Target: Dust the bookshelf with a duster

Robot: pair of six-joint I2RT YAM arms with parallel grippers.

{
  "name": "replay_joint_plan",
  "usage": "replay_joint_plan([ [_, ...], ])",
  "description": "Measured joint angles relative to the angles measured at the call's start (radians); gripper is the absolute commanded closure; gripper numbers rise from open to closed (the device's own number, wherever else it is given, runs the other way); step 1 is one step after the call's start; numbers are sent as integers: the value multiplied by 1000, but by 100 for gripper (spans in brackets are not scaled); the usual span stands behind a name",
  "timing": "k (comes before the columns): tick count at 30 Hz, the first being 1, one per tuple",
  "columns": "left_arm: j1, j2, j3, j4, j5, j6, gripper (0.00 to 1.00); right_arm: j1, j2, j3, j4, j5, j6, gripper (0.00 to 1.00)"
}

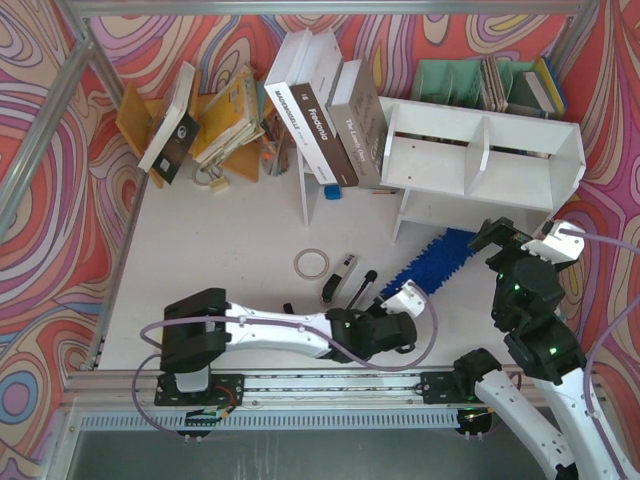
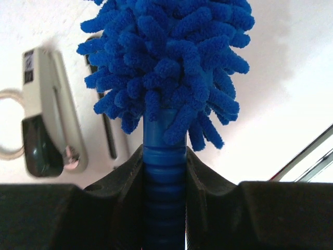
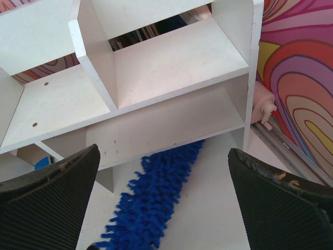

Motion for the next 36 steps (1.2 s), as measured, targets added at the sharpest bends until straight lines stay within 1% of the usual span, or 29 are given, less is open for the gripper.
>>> replay_joint_plan([
  [5, 3, 123, 151, 18, 51, 45, 100, 0, 0, 0, 0, 0, 0, 1],
  [8, 4, 146, 193, 14, 73, 54, 100, 0, 0, 0, 0, 0, 0, 1],
  [14, 8, 145, 193, 4, 84, 59, 100, 0, 0, 0, 0, 0, 0, 1],
  [18, 9, 129, 166, -2, 101, 59, 100, 0, 0, 0, 3, 0, 0, 1],
  [30, 9, 123, 159, -119, 175, 59, 100, 0, 0, 0, 6, 0, 0, 1],
  [36, 9, 122, 158, -126, 184, 60, 100, 0, 1, 0, 6, 0, 0, 1],
])
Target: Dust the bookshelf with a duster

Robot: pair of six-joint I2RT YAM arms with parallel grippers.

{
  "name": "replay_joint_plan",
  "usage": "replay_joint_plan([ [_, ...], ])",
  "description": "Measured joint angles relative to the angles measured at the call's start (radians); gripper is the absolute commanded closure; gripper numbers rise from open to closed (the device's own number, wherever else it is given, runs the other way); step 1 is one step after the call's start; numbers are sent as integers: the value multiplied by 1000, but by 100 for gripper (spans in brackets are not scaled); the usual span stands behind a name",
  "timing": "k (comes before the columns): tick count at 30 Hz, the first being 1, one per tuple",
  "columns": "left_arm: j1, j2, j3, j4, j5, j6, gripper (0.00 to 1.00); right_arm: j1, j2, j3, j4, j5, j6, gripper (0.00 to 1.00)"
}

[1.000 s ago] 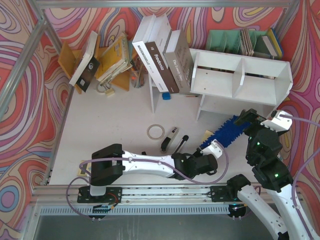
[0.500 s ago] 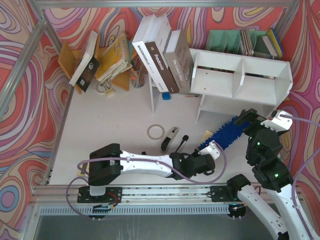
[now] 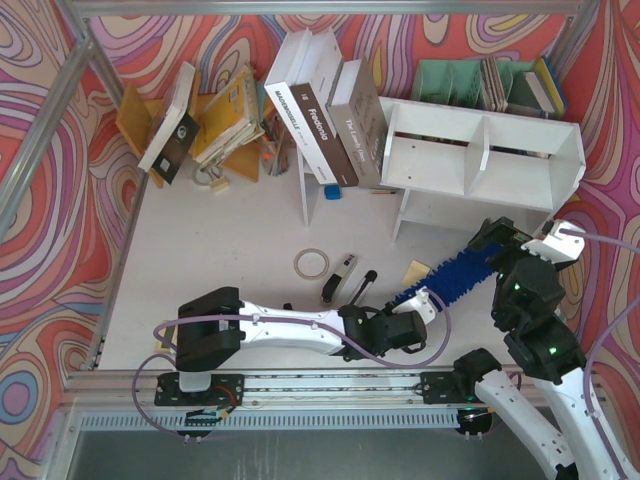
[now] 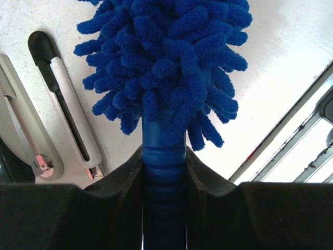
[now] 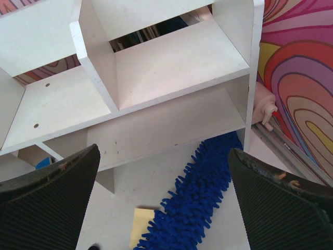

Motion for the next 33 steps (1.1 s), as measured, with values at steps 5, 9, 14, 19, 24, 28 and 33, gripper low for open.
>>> replay_joint_plan([
  [5, -1, -50, -27, 13, 0, 14, 100, 0, 2, 0, 0, 0, 0, 1],
  [9, -3, -125, -56, 38, -3, 22, 100, 0, 2, 0, 0, 0, 0, 1],
  [14, -6, -170, -64, 56, -3, 23, 100, 0, 2, 0, 0, 0, 0, 1],
  [19, -9, -152, -83, 58, 1, 21, 100, 0, 2, 0, 0, 0, 0, 1],
  [24, -9, -91, -87, 67, 0, 19, 100, 0, 2, 0, 0, 0, 0, 1],
  [28, -10, -36, -87, 64, 5, 18, 100, 0, 2, 0, 0, 0, 0, 1],
  [33, -11, -21, -82, 62, -3, 19, 100, 0, 2, 0, 0, 0, 0, 1],
])
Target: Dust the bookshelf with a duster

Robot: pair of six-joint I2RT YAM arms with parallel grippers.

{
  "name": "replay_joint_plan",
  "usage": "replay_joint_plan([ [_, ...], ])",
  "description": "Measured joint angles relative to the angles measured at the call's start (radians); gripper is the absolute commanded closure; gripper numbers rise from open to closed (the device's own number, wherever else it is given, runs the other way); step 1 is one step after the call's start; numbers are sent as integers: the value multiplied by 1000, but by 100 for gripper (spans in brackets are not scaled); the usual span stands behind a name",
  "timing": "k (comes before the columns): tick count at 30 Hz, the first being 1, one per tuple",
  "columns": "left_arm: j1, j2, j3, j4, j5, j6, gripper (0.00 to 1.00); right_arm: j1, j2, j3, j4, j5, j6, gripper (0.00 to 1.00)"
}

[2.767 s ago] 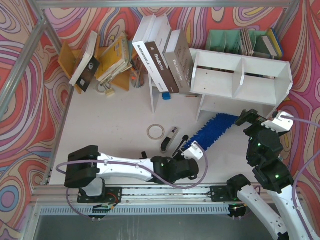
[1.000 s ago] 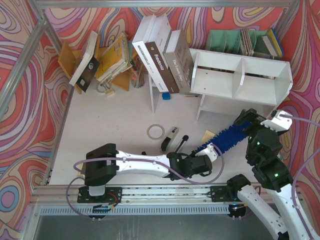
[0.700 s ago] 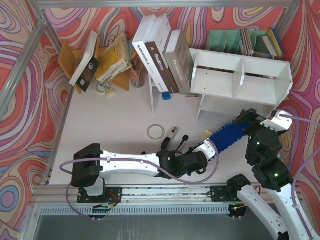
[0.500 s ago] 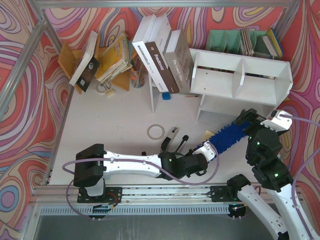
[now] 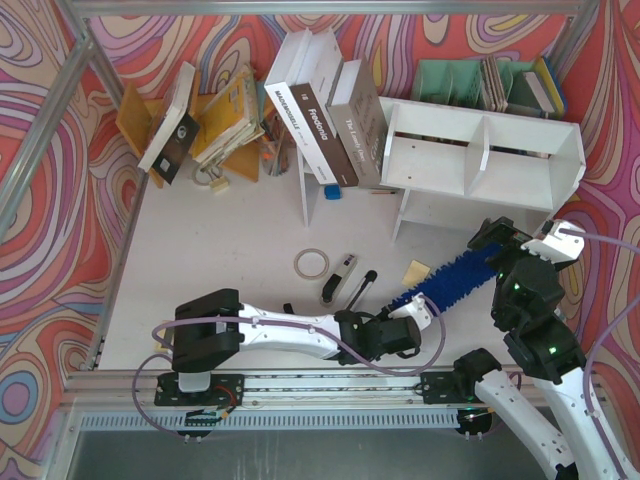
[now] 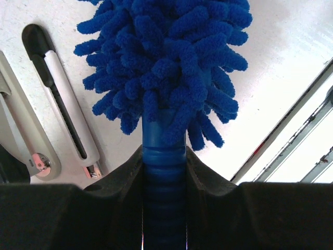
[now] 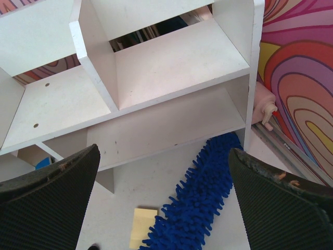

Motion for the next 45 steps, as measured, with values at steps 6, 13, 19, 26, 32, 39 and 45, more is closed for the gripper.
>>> replay_joint_plan([
  [6, -2, -19, 7, 5, -26, 19, 100, 0, 0, 0, 0, 0, 0, 1],
  [13, -2, -69, 21, 15, -58, 42, 100, 0, 0, 0, 0, 0, 0, 1],
  [19, -2, -71, 27, 22, -68, 47, 100, 0, 0, 0, 0, 0, 0, 1],
  [26, -2, -5, 53, -2, -64, 17, 100, 0, 0, 0, 0, 0, 0, 1],
  [32, -2, 29, 59, -31, -51, 5, 100, 0, 0, 0, 0, 0, 0, 1],
  [39, -2, 8, 62, -27, -65, 10, 100, 0, 0, 0, 0, 0, 0, 1],
  [45, -2, -51, 62, -6, -106, 14, 100, 0, -1, 0, 0, 0, 0, 1],
])
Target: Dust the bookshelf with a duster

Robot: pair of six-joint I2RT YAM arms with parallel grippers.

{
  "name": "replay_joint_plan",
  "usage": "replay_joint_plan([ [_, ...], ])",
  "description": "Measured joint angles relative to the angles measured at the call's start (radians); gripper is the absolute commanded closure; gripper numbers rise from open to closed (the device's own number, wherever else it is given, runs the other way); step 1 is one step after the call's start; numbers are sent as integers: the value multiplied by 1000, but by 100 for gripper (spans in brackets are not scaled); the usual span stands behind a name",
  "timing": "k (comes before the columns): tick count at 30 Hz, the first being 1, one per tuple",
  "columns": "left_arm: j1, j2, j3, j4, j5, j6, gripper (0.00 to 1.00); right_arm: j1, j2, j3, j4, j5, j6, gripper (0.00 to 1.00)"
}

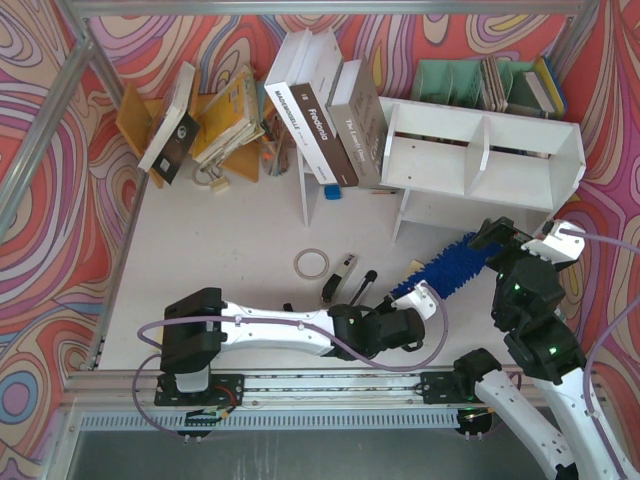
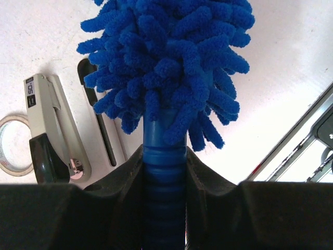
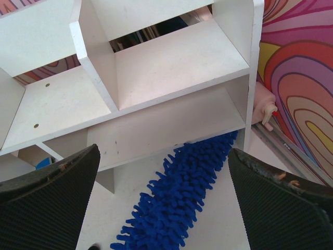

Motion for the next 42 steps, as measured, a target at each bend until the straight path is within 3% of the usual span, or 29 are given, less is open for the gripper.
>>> replay_joint_plan([
  [8, 5, -2, 12, -2, 8, 3, 100, 0, -2, 0, 0, 0, 0, 1],
  [21, 48, 159, 73, -3, 87, -13, 100, 0, -10, 0, 0, 0, 0, 1],
  [42, 56, 160, 148, 3, 30, 13, 100, 0, -16, -1, 0, 0, 0, 1],
])
